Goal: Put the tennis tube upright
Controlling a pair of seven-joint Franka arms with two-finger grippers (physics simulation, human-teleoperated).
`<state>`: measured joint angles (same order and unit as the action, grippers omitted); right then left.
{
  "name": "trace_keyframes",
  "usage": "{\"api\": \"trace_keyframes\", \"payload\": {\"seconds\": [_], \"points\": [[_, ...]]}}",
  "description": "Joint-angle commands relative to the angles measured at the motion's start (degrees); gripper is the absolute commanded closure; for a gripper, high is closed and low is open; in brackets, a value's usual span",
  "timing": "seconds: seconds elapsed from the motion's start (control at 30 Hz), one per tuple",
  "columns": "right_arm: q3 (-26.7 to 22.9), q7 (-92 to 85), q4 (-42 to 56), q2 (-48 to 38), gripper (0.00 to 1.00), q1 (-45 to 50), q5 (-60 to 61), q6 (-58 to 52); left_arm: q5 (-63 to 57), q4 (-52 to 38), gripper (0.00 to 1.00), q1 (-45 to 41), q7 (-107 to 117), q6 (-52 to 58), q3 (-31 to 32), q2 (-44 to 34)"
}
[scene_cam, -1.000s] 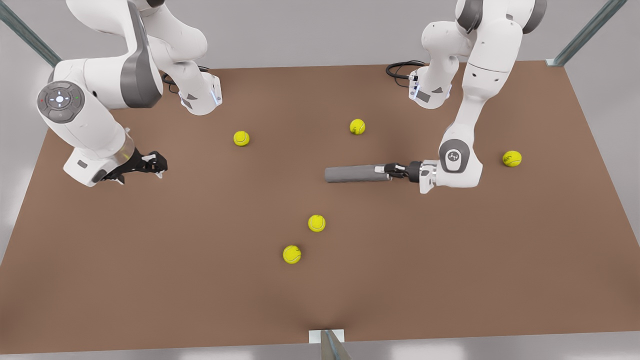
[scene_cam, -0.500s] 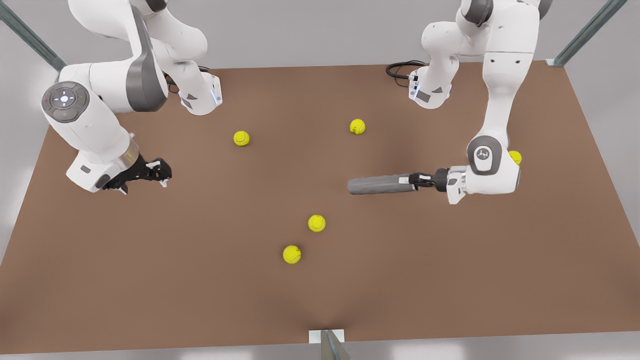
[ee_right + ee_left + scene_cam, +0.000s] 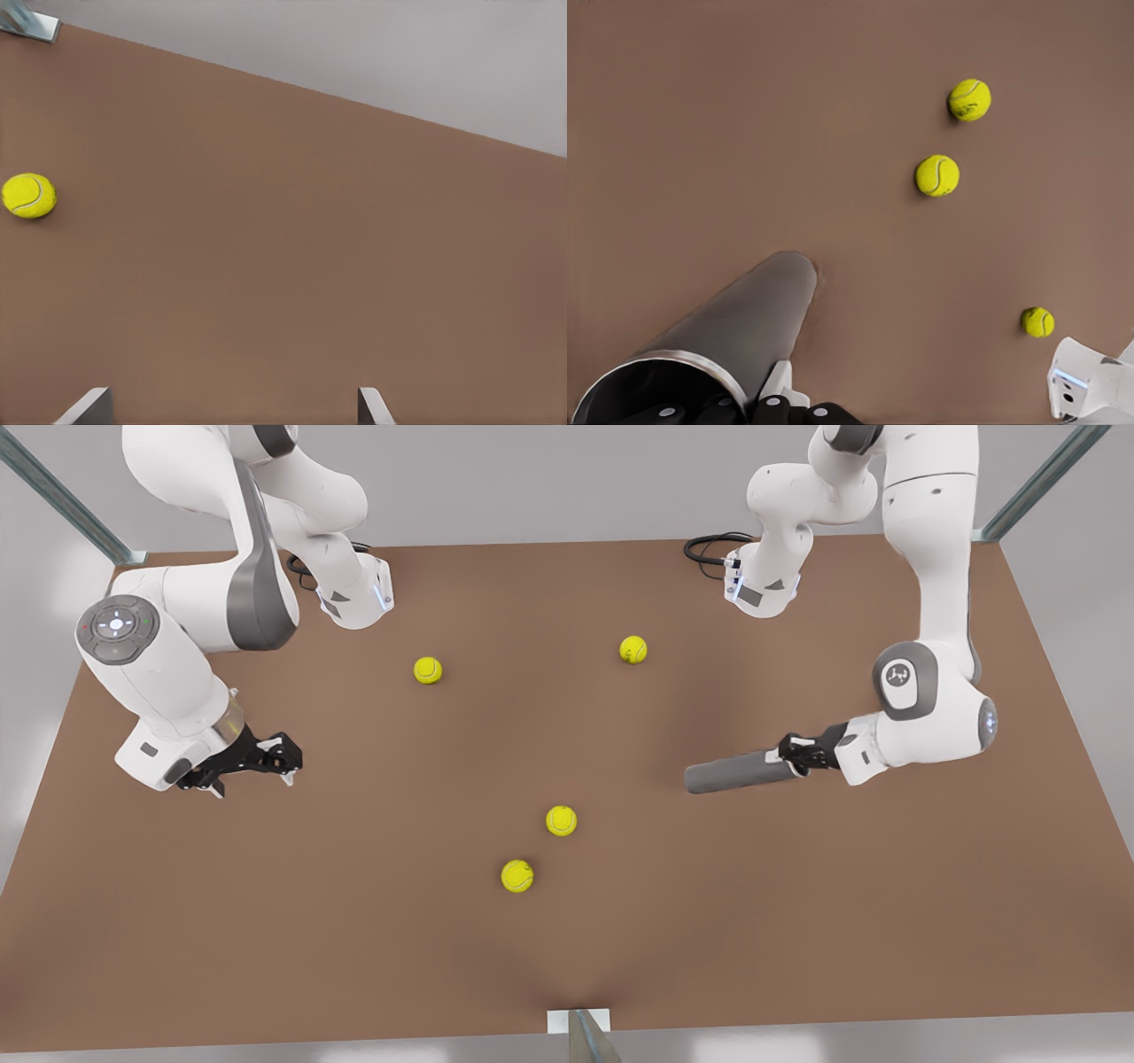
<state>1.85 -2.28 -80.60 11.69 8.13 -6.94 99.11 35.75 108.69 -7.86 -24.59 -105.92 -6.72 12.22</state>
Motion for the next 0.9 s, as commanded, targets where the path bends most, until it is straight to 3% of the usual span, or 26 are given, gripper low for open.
{"api": "trace_keyframes", "payload": {"seconds": [0.0, 0.43, 0.87], "points": [[0.00, 0.00, 0.00, 0.00, 0.00, -0.04, 0.00, 0.03, -6.48, -0.23, 0.79, 0.04, -0.02, -0.07, -0.22, 0.00], [0.00, 0.00, -0.09, 0.26, 0.00, -0.04, -0.09, 0.03, -25.73, -6.29, 0.79, 0.04, 6.40, -2.62, -1.80, 0.70], [0.00, 0.00, -0.09, 0.26, 0.00, -0.04, -0.09, 0.03, -28.90, -6.29, 0.79, 0.04, 11.85, -2.98, -1.63, 3.52]]}}
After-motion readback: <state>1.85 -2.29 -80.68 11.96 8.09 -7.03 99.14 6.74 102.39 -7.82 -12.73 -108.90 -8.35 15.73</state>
